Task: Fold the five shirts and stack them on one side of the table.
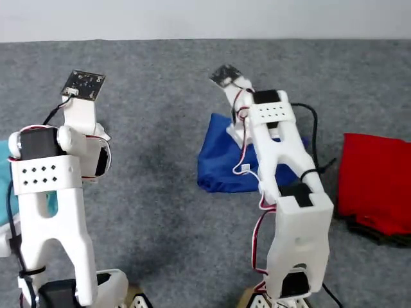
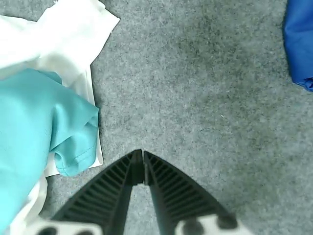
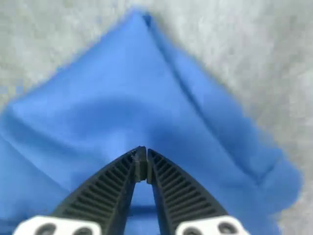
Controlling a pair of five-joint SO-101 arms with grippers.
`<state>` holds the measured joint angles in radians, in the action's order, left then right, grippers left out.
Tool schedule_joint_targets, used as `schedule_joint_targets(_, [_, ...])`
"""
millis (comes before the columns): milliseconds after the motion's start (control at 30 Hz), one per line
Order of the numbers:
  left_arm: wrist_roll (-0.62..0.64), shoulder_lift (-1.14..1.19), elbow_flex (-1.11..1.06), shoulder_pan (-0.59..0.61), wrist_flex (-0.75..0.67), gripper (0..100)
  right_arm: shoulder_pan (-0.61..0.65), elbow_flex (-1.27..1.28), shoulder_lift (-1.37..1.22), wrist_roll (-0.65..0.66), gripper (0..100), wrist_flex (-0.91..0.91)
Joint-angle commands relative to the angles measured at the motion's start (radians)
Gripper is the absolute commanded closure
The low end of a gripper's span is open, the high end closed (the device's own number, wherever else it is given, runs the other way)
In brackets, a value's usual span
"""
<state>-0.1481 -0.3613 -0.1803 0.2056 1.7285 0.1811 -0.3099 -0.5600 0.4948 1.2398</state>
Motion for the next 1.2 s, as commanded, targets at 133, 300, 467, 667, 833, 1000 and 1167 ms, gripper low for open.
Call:
schedule_joint_targets(133, [-0.005, -0.035, -0.002, 0.002, 0.026, 99, -0.091, -0.008, 0.012, 0.006, 98.9, 0.337])
schedule_joint_targets(300, [-0.005, -0.035, -0.002, 0.002, 0.026, 99, -0.133, -0.002, 0.021, 0.005, 98.9, 0.561])
schedule_joint_targets(467, [-0.005, -0.034, -0.002, 0.002, 0.026, 99, -0.185, 0.031, 0.093, 0.006, 98.9, 0.556])
schedule_joint_targets(667, [-0.005, -0.035, -0.002, 0.002, 0.026, 99, -0.134, 0.021, 0.226, 0.003, 98.7, 0.467])
schedule_joint_targets(833, [-0.005, -0.035, -0.002, 0.002, 0.026, 99, -0.093, 0.032, 0.225, 0.002, 98.7, 0.315])
schedule_joint_targets(1000, [-0.005, -0.035, -0.002, 0.003, 0.026, 99, -0.097, 0.072, 0.125, 0.002, 98.8, 0.372])
schedule_joint_targets(1167, [-0.005, -0.035, -0.004, 0.005, 0.026, 99, -0.099, 0.080, 0.045, 0.002, 98.8, 0.555])
